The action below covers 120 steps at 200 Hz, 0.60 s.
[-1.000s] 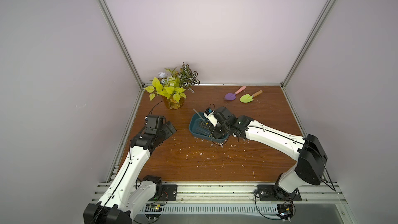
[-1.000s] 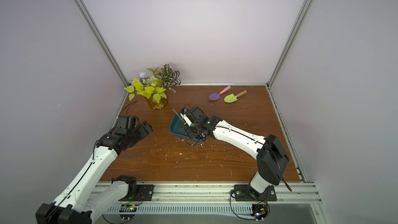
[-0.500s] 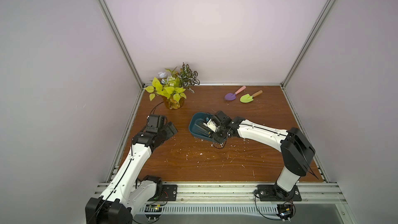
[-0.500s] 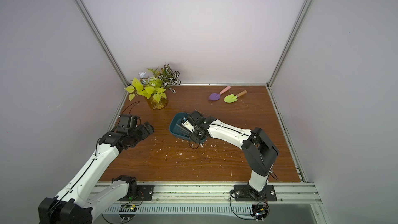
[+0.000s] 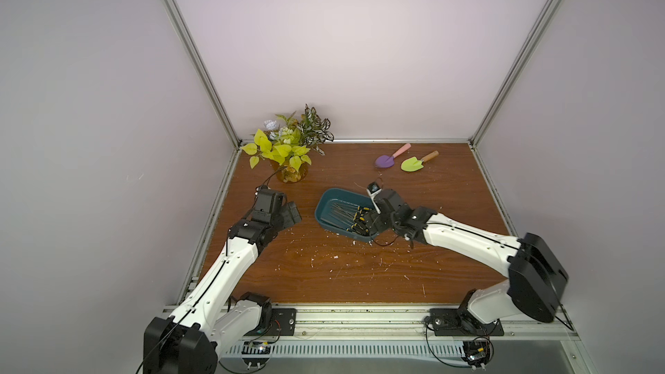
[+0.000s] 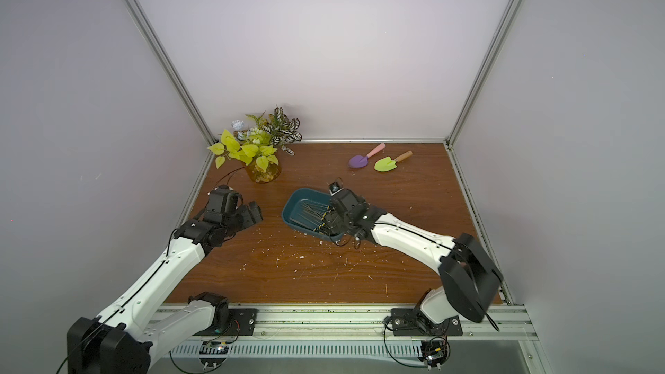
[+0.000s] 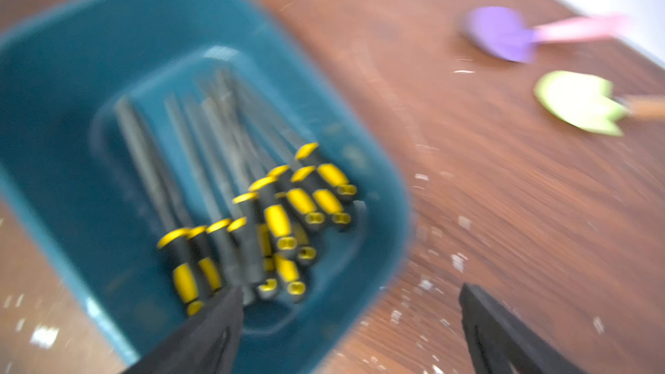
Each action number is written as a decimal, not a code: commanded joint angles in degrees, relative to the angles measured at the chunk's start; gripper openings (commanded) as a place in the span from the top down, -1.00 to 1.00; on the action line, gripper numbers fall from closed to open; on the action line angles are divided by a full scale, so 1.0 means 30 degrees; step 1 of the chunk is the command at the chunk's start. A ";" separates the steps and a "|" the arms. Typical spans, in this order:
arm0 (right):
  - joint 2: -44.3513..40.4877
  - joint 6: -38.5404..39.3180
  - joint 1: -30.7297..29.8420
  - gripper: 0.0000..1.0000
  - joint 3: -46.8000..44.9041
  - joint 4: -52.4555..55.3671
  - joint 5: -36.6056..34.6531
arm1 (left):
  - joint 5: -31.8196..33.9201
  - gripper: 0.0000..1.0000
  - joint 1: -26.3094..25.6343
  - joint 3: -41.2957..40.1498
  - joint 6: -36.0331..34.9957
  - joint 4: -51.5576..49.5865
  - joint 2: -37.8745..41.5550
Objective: Put the file tool into the storage box
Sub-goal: Place the file tool in the storage box, then reset both arms
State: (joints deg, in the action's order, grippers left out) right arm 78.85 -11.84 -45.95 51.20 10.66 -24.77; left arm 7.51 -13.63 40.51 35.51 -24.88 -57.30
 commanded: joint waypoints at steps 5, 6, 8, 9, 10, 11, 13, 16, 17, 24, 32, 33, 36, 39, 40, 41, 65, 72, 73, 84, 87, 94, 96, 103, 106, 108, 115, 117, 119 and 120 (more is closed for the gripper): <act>-0.4397 -0.2140 0.1030 -0.98 -0.4187 -0.5741 -0.3929 | 0.1351 -1.00 -0.0176 -0.2356 -0.4409 0.6378 0.1176; -0.4485 -0.2115 0.1040 -0.98 -0.4372 -0.5892 -0.4090 | 0.1329 -1.00 -0.0175 -0.2481 -0.4562 0.6516 0.1232; -0.4896 -0.2118 0.1107 -0.98 -0.4686 -0.6158 -0.4446 | 0.1246 -1.00 -0.0189 -0.2706 -0.4905 0.7066 0.1332; -0.4999 -0.2119 0.1152 -0.98 -0.4885 -0.6291 -0.4627 | 0.1217 -1.00 -0.0196 -0.2817 -0.5060 0.7358 0.1353; -0.5138 -0.2119 0.1189 -0.98 -0.4985 -0.6415 -0.4820 | 0.1144 -1.00 -0.0200 -0.2872 -0.5225 0.7621 0.1393; -0.5383 -0.2134 0.1237 -0.98 -0.5122 -0.6536 -0.5019 | 0.1108 -1.00 -0.0202 -0.2944 -0.5366 0.7870 0.1443; -0.5728 -0.2160 0.1266 -0.98 -0.5555 -0.6788 -0.5425 | 0.1000 -1.00 -0.0203 -0.3196 -0.5706 0.8306 0.1516; -0.6278 -0.2179 0.1396 -0.98 -0.6048 -0.7164 -0.6057 | 0.0821 -1.00 -0.0178 -0.3492 -0.6100 0.8985 0.1594; -0.6452 -0.2208 0.1443 -0.98 -0.6240 -0.7292 -0.6238 | 0.0814 -1.00 -0.0191 -0.3591 -0.6287 0.9211 0.1616; -0.7617 -0.2083 0.1854 -0.98 -0.7431 -0.8275 -0.7165 | 0.0818 -1.00 -0.0203 -0.4292 -0.7321 1.0814 0.1745; -0.8828 -0.1280 0.2591 -0.98 -0.8722 -0.9614 -0.7032 | 0.1287 -1.00 -0.0155 -0.5133 -0.8046 1.2762 0.1783; -0.8942 -0.1187 0.2670 -0.98 -0.8881 -0.9776 -0.6990 | 0.1385 -1.00 -0.0150 -0.5246 -0.8110 1.3004 0.1769; -0.9423 -0.0893 0.3025 -0.98 -0.9301 -1.0229 -0.6688 | 0.1686 -1.00 -0.0146 -0.5572 -0.8261 1.3798 0.1735; -0.9813 -0.0589 0.3381 -0.98 -0.9662 -1.0645 -0.6343 | 0.2013 -1.00 -0.0145 -0.5836 -0.8400 1.4608 0.1687; -0.9947 -0.0505 0.3520 -0.98 -0.9731 -1.0775 -0.6279 | 0.2172 -1.00 -0.0130 -0.5979 -0.8433 1.4894 0.1663; -1.0058 -0.0433 0.3647 -0.98 -0.9883 -1.0899 -0.6115 | 0.2310 -1.00 -0.0123 -0.6109 -0.8465 1.5198 0.1636; -1.0860 0.0431 0.6646 -0.98 -1.1179 -1.1909 -0.4219 | 0.2841 -0.98 0.1252 -0.8450 -0.8463 2.1996 0.0257; -1.0463 0.0661 0.7483 -0.98 -1.1120 -1.1873 -0.3823 | 0.2520 -0.98 0.1881 -0.8673 -0.8164 2.3308 -0.0597; -1.0375 0.0692 0.7592 -0.98 -1.1105 -1.1873 -0.3774 | 0.2514 -0.98 0.1952 -0.8686 -0.8154 2.3477 -0.0739; -0.9449 0.1072 0.8653 -0.98 -1.0928 -1.2191 -0.3478 | 0.2647 -0.98 0.2220 -0.8637 -0.8704 2.5068 -0.2601; -0.9164 0.1176 0.8842 -0.98 -1.0909 -1.2370 -0.3437 | 0.2642 -0.99 0.2227 -0.8538 -0.9082 2.5336 -0.3118; -0.8347 0.1400 0.9319 -0.98 -1.0903 -1.3061 -0.3456 | 0.2460 -1.00 0.2228 -0.8120 -0.9907 2.5651 -0.4347; -0.8125 0.1456 0.9490 -0.98 -1.0911 -1.3334 -0.3459 | 0.2415 -1.00 0.2228 -0.7961 -1.0042 2.5693 -0.4670; -0.7368 0.1663 0.9927 -0.99 -1.1051 -1.4296 -0.3341 | 0.2488 -1.00 0.2237 -0.7362 -1.0213 2.5458 -0.5773; -0.7033 0.1770 1.0143 -0.98 -1.1136 -1.4907 -0.3208 | 0.2508 -1.00 0.2277 -0.6789 -1.0128 2.4444 -0.6165; -0.6800 0.1827 1.0260 -0.98 -1.1212 -1.5341 -0.3141 | 0.2683 -1.00 0.2284 -0.6295 -1.0098 2.3714 -0.6436; -0.5984 0.2025 1.0667 -0.98 -1.1465 -1.6719 -0.2779 | 0.3226 -1.00 0.2276 -0.5451 -0.9957 2.2550 -0.7386; -0.5703 0.2052 1.0764 -0.98 -1.1491 -1.7076 -0.2689 | 0.3412 -1.00 0.2269 -0.5390 -0.9960 2.2589 -0.7664; -0.5457 0.2066 1.0869 -0.98 -1.1549 -1.7436 -0.2601 | 0.3576 -1.00 0.2246 -0.5367 -0.9960 2.2642 -0.7909; -0.5323 0.2068 1.0911 -0.98 -1.1554 -1.7613 -0.2562 | 0.3613 -1.00 0.2237 -0.5378 -0.9975 2.2719 -0.8028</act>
State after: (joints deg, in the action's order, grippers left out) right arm 56.71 -8.97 -16.27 17.21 -26.96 -35.68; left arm 15.00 -7.40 18.31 8.80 40.80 -74.89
